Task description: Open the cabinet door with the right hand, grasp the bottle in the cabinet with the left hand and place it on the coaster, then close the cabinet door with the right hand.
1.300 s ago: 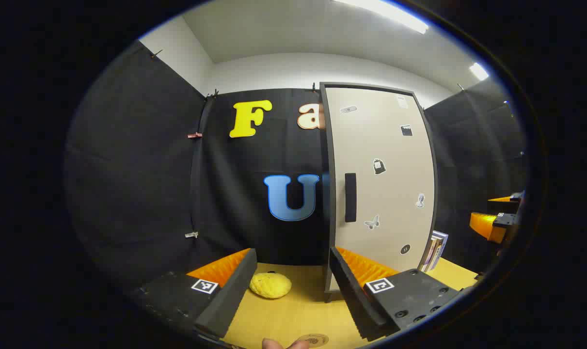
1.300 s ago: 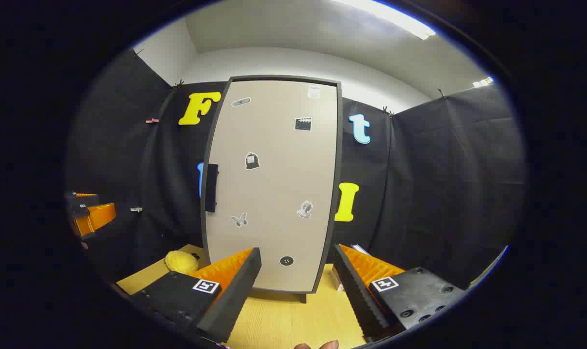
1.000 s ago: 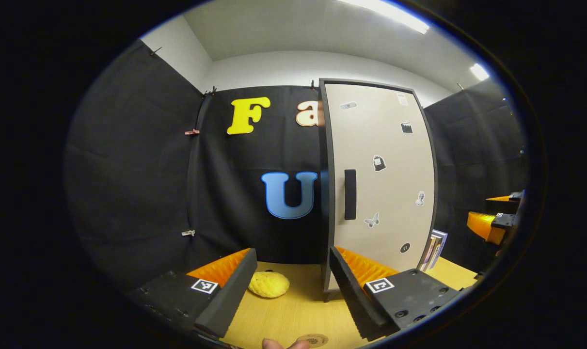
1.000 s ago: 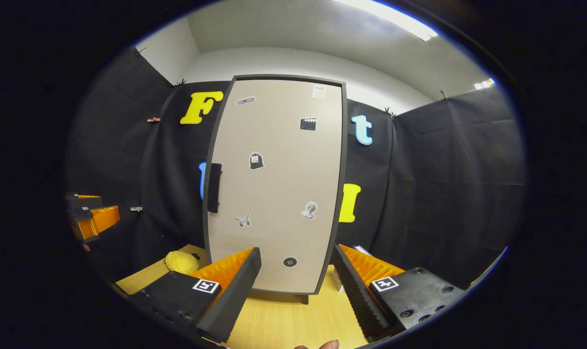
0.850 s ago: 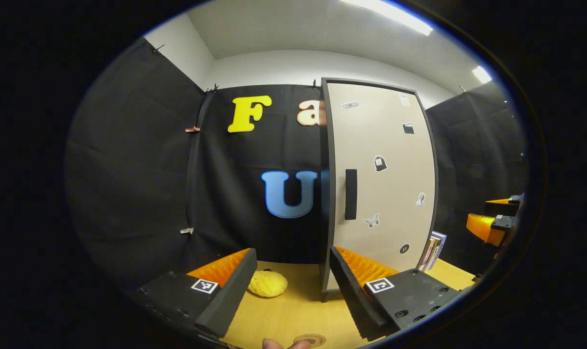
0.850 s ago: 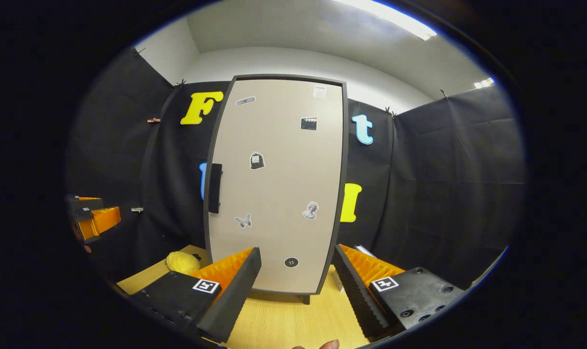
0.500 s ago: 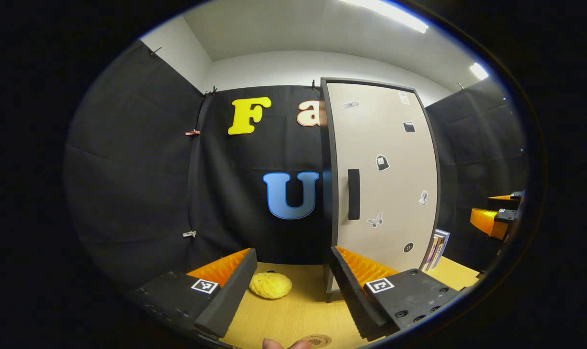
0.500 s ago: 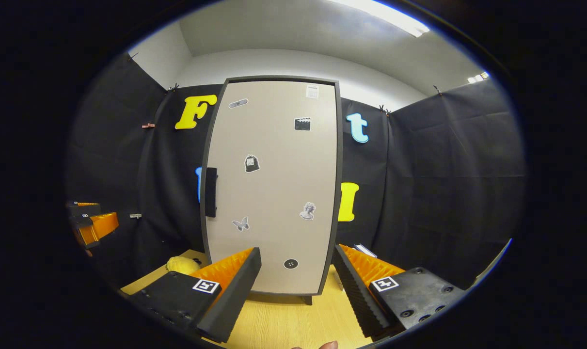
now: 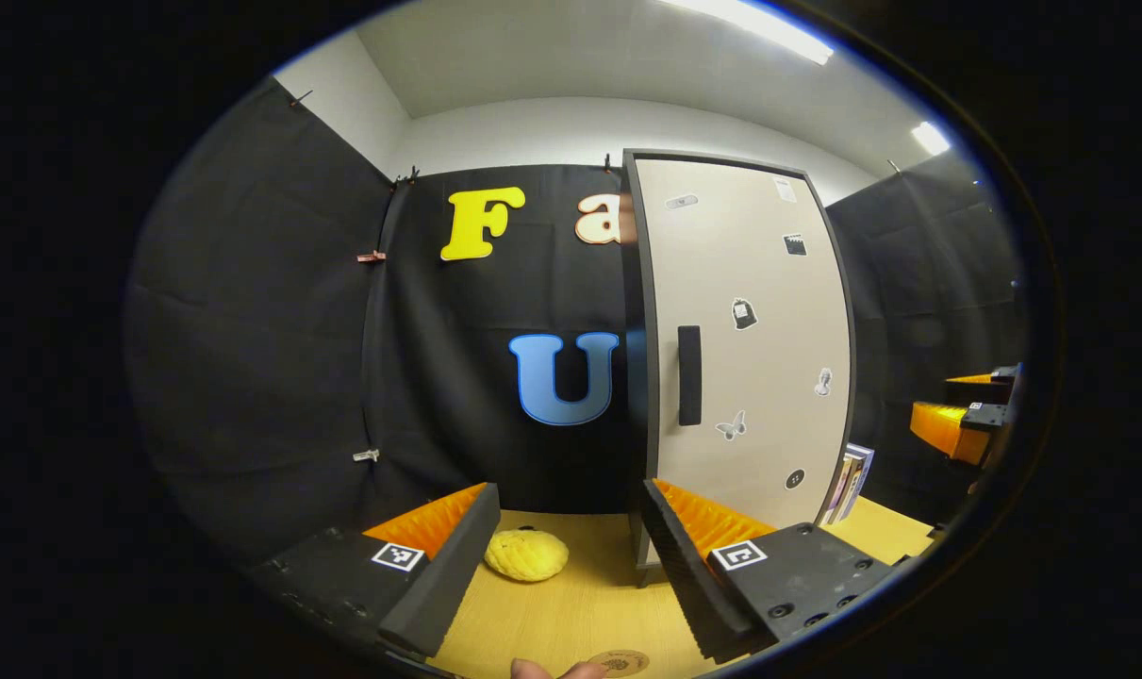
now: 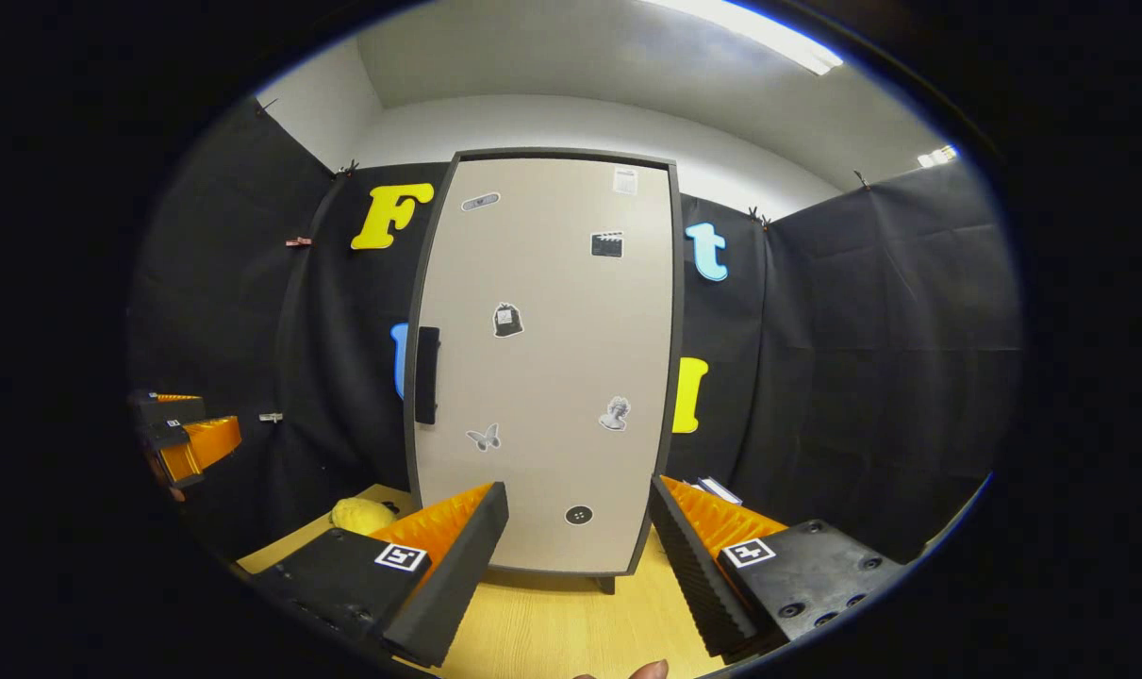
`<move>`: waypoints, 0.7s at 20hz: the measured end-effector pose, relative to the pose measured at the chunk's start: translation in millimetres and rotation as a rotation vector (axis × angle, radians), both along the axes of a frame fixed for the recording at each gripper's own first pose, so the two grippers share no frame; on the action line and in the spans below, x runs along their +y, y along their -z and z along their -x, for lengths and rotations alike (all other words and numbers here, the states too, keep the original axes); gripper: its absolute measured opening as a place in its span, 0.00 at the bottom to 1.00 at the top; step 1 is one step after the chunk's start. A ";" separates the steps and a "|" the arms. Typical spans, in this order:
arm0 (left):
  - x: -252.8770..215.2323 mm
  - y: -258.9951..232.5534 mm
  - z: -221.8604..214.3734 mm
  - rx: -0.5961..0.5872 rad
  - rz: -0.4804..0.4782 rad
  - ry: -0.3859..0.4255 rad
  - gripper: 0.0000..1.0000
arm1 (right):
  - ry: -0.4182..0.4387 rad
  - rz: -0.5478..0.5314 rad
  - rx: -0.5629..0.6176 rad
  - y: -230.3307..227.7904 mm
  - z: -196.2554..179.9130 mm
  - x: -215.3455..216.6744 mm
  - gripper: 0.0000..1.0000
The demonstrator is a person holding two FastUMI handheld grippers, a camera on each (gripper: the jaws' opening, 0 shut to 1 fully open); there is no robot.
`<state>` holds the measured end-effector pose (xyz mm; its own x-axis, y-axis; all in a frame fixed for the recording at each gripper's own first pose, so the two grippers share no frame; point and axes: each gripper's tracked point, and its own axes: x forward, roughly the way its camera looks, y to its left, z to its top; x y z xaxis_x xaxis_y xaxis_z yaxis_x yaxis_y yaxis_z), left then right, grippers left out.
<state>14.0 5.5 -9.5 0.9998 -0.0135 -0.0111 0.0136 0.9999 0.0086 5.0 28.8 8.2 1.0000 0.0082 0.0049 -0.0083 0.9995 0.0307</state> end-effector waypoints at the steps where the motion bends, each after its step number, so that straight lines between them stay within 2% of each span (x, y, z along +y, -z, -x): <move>1: 2.0 -0.2 -0.8 0.000 0.000 -0.001 0.95 | -0.002 0.000 0.004 -0.7 -1.4 3.5 0.97; 7: 25.6 4.8 -2.0 0.009 0.003 -0.015 0.95 | -0.068 -0.029 -0.006 -13.7 -22.5 52.0 0.98; 14: 46.8 18.1 -9.3 0.032 0.026 -0.023 0.95 | -0.137 -0.055 -0.010 -35.4 -75.5 125.4 0.97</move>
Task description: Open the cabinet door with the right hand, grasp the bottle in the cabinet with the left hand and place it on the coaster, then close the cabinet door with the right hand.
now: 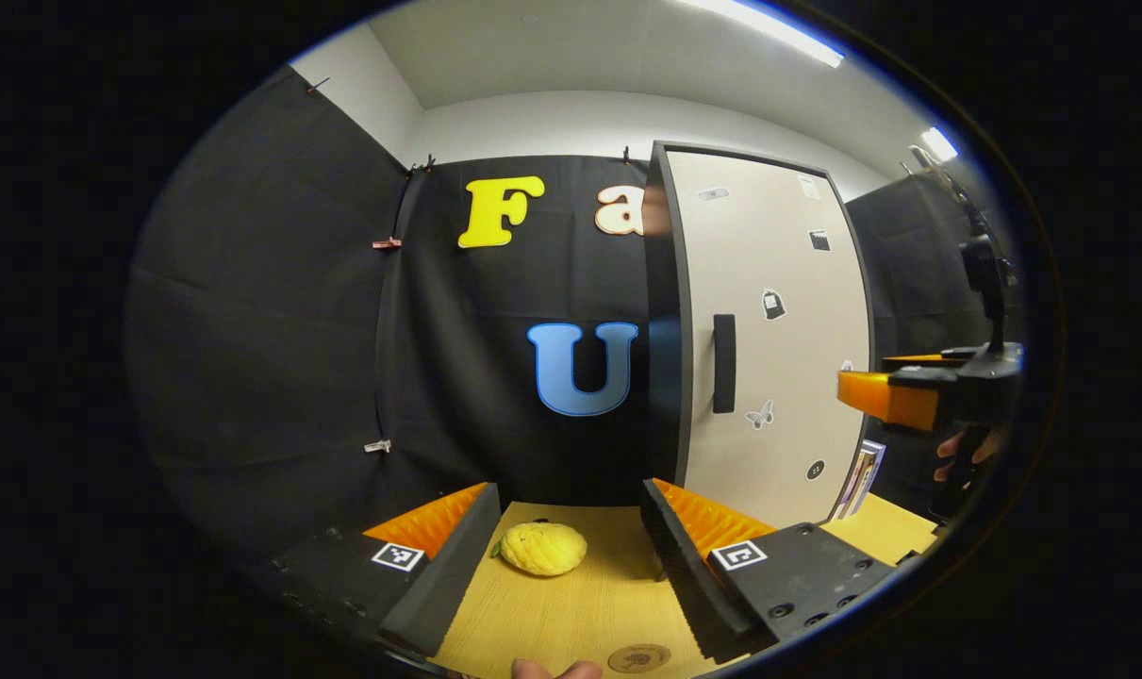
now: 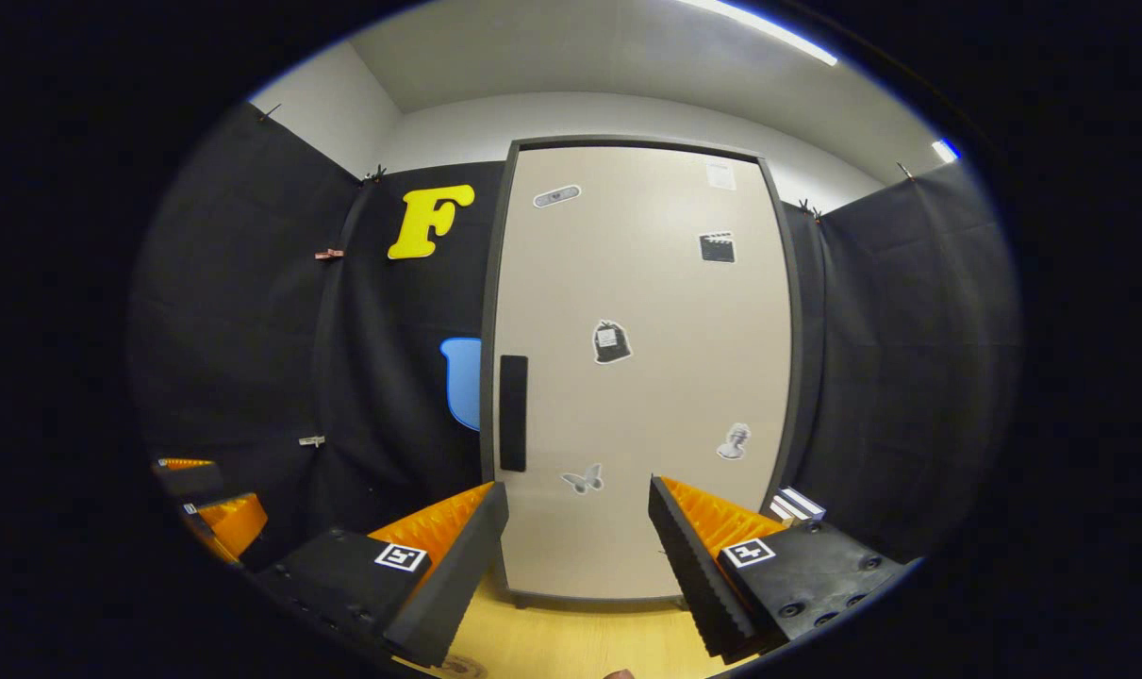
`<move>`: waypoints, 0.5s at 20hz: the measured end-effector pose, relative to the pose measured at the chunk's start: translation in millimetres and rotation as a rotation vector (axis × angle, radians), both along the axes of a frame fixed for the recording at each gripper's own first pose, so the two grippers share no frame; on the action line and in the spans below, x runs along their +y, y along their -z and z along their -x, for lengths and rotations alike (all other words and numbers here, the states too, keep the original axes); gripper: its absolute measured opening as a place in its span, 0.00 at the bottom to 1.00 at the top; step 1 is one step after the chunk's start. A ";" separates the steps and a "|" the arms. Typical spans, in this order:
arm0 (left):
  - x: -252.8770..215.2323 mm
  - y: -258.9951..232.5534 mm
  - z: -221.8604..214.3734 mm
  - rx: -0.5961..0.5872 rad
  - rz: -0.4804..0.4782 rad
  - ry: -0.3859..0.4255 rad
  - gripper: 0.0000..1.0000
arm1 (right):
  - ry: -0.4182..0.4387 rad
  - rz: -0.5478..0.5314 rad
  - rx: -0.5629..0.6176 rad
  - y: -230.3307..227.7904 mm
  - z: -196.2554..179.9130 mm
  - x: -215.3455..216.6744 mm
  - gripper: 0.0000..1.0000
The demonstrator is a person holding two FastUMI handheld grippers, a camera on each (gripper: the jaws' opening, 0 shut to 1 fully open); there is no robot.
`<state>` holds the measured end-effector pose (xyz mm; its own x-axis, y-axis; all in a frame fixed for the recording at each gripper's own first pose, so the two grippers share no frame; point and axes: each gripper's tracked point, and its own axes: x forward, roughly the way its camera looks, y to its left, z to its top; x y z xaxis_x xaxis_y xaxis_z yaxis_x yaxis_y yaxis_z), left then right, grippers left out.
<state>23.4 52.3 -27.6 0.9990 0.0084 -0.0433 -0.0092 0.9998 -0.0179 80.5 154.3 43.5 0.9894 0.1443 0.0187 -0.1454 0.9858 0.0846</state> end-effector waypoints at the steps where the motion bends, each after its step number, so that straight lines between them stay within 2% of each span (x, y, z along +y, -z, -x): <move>1: 4.0 2.0 -3.1 0.005 0.002 -0.006 0.95 | -0.006 -0.005 0.003 -2.1 -9.0 10.6 0.97; 10: 29.6 16.7 -25.5 0.016 0.013 -0.033 0.95 | -0.009 0.002 0.025 1.8 -105.2 62.7 0.97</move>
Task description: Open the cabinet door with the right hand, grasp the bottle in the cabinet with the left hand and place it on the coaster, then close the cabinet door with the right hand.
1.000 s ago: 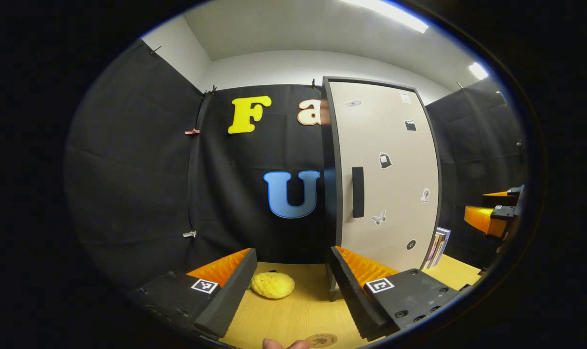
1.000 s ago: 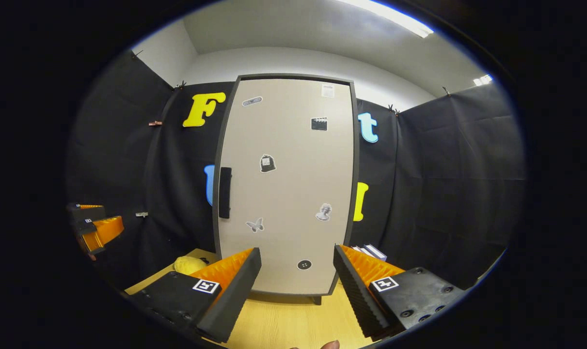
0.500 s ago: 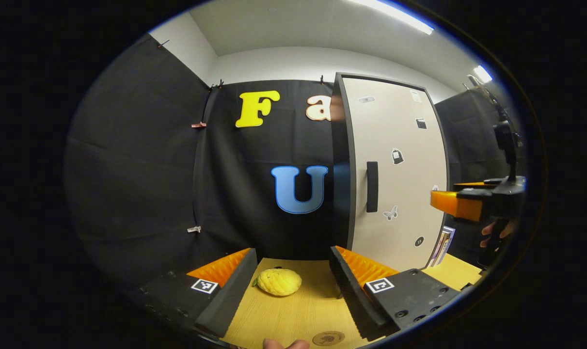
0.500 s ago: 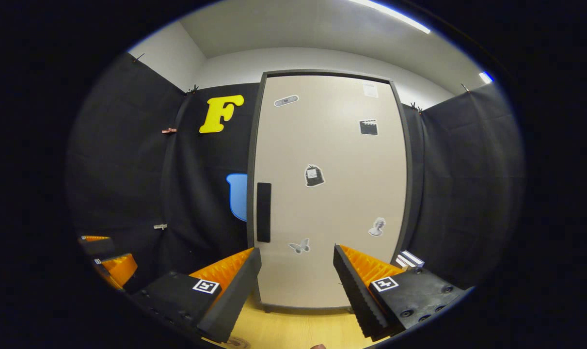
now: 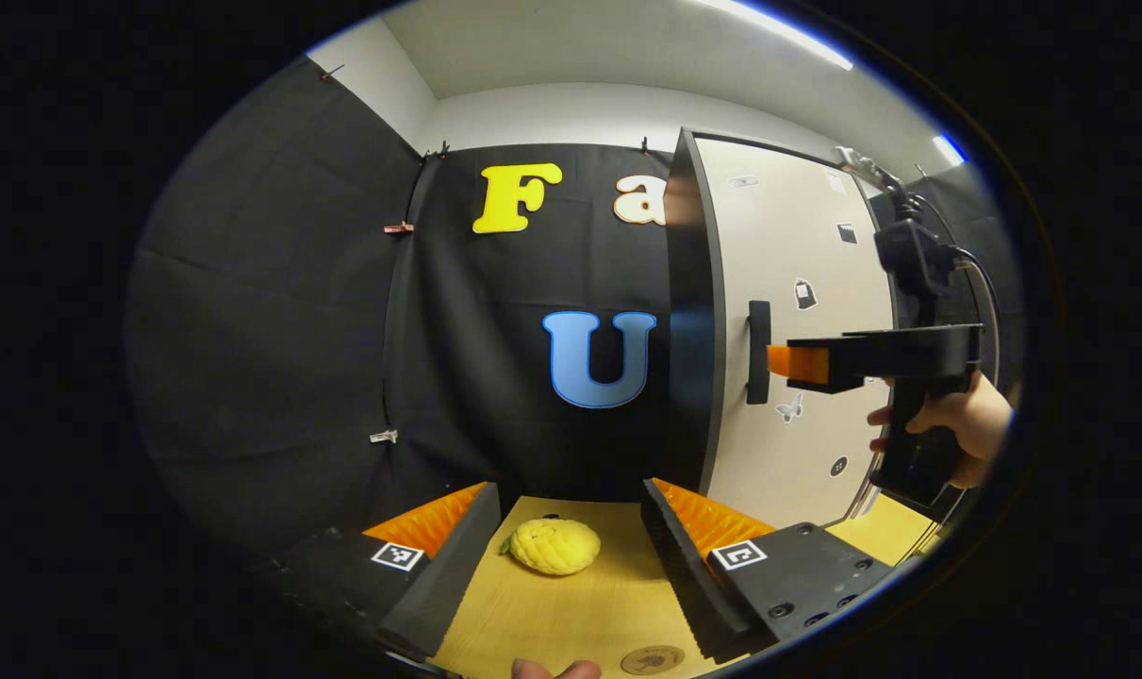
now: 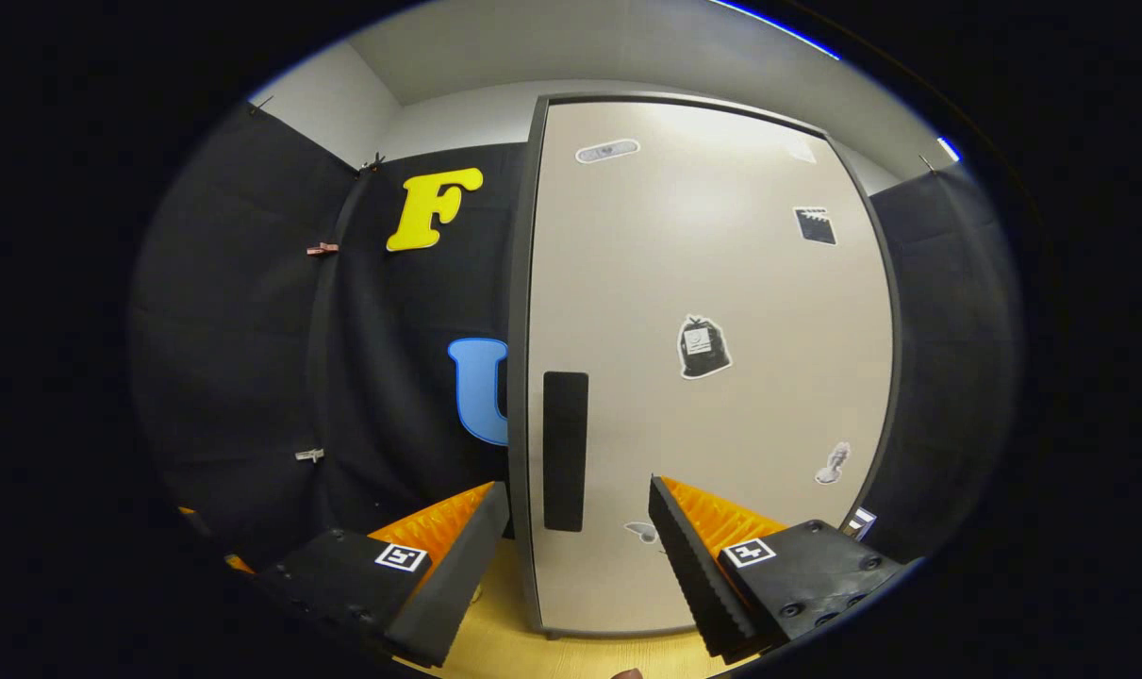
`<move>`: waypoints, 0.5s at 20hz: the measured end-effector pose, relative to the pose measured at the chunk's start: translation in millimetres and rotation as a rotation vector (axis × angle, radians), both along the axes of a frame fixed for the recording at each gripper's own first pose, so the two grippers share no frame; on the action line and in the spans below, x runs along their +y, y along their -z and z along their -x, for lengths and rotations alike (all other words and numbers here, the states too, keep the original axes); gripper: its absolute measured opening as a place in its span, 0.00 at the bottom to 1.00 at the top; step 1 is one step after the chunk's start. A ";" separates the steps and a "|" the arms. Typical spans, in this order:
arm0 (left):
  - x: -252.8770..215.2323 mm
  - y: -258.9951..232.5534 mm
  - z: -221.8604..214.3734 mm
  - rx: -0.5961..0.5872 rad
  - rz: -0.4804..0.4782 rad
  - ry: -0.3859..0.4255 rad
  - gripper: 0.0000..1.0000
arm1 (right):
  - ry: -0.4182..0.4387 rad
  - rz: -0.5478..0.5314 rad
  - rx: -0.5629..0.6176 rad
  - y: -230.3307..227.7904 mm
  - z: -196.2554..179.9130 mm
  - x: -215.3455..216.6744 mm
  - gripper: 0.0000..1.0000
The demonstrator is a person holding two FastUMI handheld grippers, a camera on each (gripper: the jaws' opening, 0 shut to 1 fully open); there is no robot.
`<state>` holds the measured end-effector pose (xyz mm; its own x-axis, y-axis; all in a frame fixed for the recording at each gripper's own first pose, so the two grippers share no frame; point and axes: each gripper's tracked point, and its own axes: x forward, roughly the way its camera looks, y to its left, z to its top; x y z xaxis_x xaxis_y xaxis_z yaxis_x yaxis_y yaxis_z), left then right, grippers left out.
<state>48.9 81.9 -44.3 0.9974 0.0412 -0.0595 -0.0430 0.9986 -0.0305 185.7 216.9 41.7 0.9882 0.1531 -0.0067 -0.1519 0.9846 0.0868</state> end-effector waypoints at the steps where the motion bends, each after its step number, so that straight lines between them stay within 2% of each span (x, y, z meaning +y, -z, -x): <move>1: 3.6 1.3 -2.6 0.004 -0.001 -0.008 0.95 | 0.002 0.000 0.004 1.9 -7.7 3.5 0.97; 5: 10.5 9.6 -9.0 0.023 0.015 -0.017 0.95 | 0.018 -0.033 0.011 3.2 -41.1 15.1 0.97; 7: 14.3 12.1 -12.6 0.024 0.017 -0.022 0.95 | 0.027 -0.059 0.027 5.8 -53.7 20.3 0.87; 9: 17.2 14.8 -13.2 0.025 0.016 -0.031 0.95 | 0.039 -0.077 0.030 7.1 -65.2 22.7 0.67; 10: 18.5 16.1 -12.9 0.027 0.015 -0.035 0.95 | 0.050 -0.069 0.050 12.9 -69.1 23.5 0.62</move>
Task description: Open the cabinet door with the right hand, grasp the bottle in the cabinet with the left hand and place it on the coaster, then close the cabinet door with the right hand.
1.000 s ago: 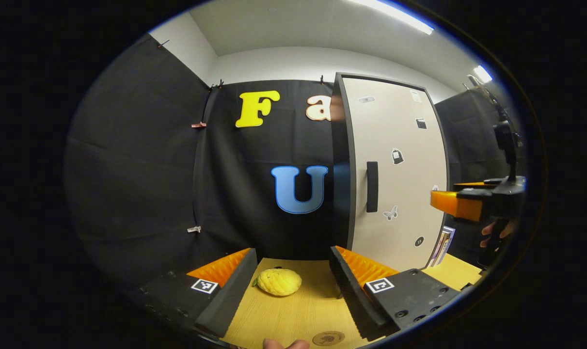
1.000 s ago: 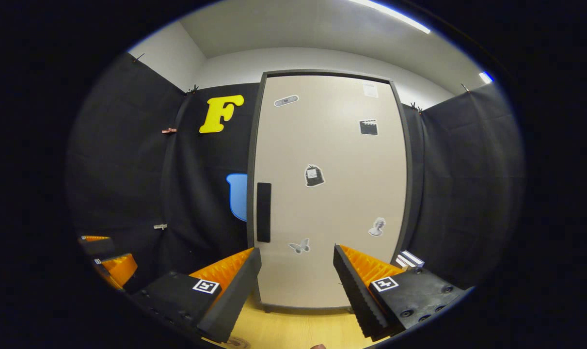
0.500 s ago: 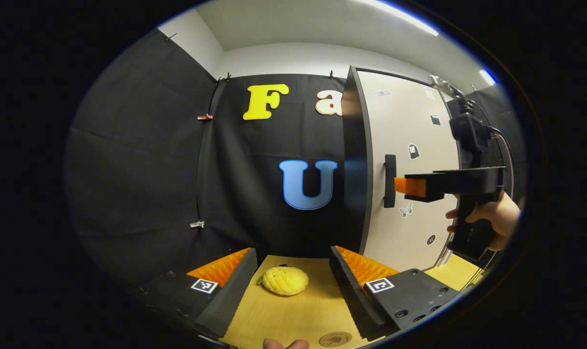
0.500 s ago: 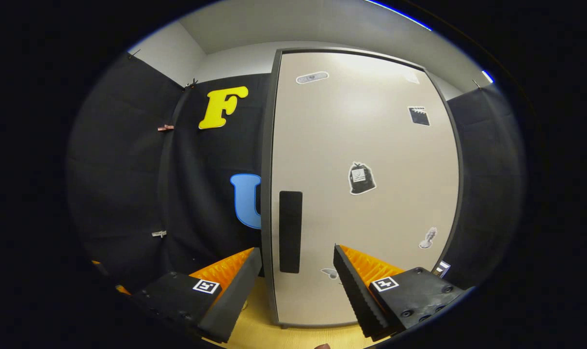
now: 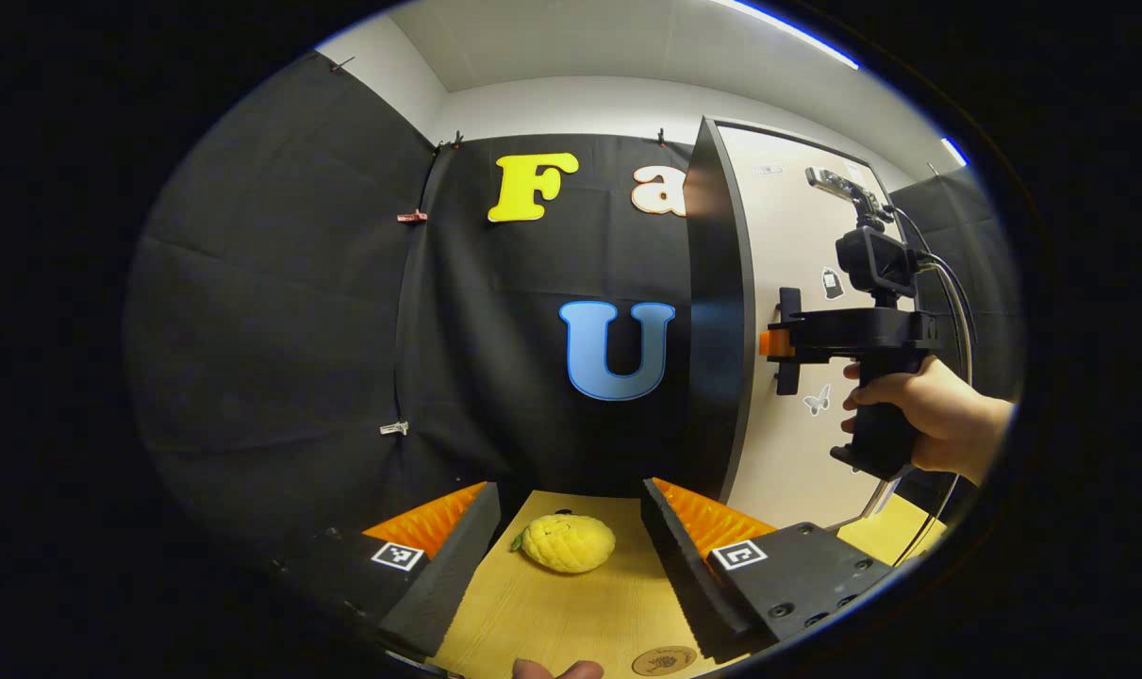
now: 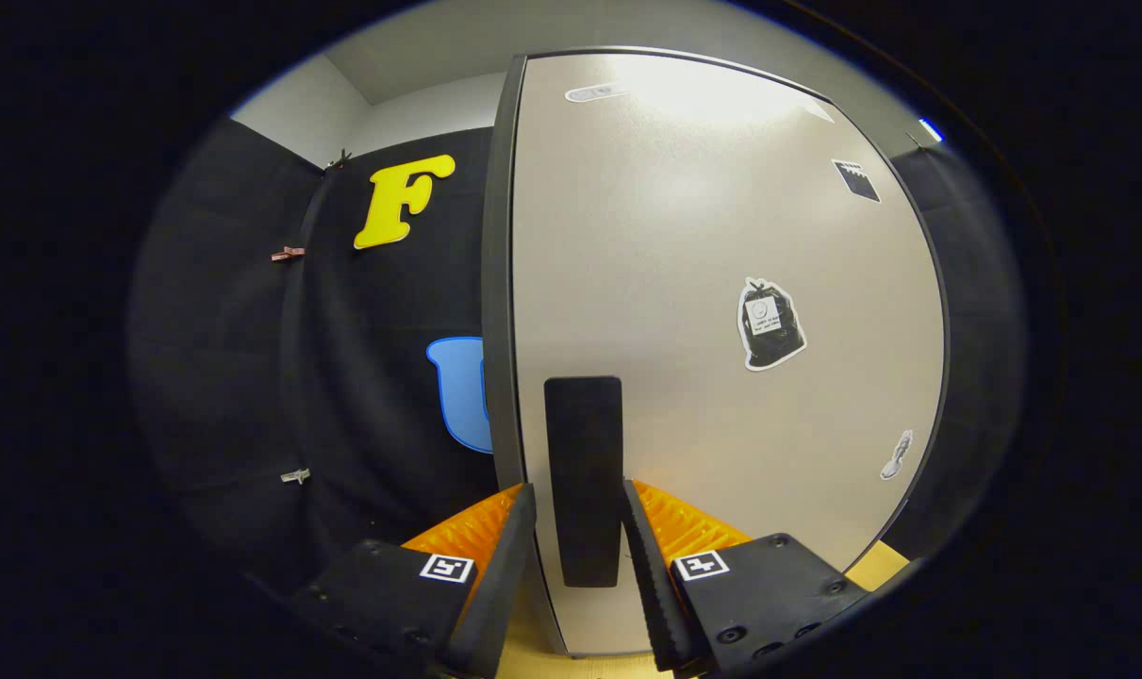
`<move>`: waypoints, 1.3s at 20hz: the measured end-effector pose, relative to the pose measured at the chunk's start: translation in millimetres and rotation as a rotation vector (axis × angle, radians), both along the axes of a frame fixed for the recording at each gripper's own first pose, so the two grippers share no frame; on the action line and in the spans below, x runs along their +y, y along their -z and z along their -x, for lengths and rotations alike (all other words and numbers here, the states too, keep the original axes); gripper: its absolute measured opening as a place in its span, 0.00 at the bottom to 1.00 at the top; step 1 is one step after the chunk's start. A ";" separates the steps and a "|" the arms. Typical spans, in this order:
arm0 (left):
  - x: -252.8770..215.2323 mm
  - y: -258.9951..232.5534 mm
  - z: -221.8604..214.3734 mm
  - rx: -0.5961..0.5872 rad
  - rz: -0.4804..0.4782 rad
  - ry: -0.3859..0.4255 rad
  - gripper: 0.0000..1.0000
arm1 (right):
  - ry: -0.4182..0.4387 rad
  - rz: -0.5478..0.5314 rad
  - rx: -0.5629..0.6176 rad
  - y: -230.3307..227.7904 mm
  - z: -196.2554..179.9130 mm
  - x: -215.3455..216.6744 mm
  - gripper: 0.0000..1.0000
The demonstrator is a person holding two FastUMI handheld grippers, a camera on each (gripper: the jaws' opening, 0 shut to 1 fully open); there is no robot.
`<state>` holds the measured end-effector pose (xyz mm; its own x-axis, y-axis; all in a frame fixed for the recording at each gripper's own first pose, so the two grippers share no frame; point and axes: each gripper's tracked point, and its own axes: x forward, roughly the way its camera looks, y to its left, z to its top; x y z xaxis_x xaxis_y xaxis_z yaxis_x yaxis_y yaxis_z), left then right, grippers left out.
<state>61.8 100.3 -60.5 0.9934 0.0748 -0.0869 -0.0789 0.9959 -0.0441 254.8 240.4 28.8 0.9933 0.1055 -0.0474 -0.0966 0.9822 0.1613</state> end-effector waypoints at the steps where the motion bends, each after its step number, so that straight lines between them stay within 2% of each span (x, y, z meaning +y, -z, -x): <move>1: 0.4 0.8 1.9 0.003 0.000 -0.002 0.95 | 0.027 0.012 -0.029 -3.9 -1.7 -4.8 0.60; 2: 0.8 2.9 3.2 0.006 -0.001 -0.002 0.95 | 0.034 0.030 -0.044 -5.3 -2.0 -3.6 0.52; 3: 0.6 4.2 4.0 0.010 -0.003 -0.001 0.95 | 0.052 0.054 -0.040 -2.0 -2.1 -4.9 0.48; 4: 1.3 6.5 5.1 0.015 -0.008 -0.002 0.95 | 0.067 0.063 -0.039 -10.7 13.7 -10.6 0.48; 5: 2.4 6.4 6.2 0.018 -0.011 -0.006 0.95 | 0.068 0.052 -0.021 -1.6 -2.7 -6.7 0.37; 6: 3.2 7.6 7.5 0.022 -0.012 -0.010 0.95 | 0.061 0.038 -0.014 -1.7 -4.1 -7.4 0.37; 7: 3.0 7.7 8.9 0.023 -0.007 -0.014 0.95 | 0.047 0.033 -0.002 -1.3 -1.2 -5.9 0.29; 8: 2.1 8.0 11.3 0.025 -0.001 -0.014 0.95 | 0.033 0.026 0.002 -3.7 -0.3 -6.3 0.29; 9: 0.6 7.5 13.5 0.026 0.004 -0.012 0.95 | 0.018 0.029 0.009 -1.2 -0.8 -6.4 0.20; 12: -0.6 5.0 16.9 0.023 -0.005 -0.014 0.97 | -0.023 0.034 0.014 -1.9 5.7 -5.1 0.21; 14: -3.7 0.6 19.6 0.016 -0.013 -0.011 0.95 | -0.044 0.037 0.015 -3.5 14.3 -4.9 0.21; 26: -34.2 -22.0 48.0 -0.018 -0.031 0.016 0.95 | -0.173 0.020 0.015 -6.5 95.4 -28.7 0.21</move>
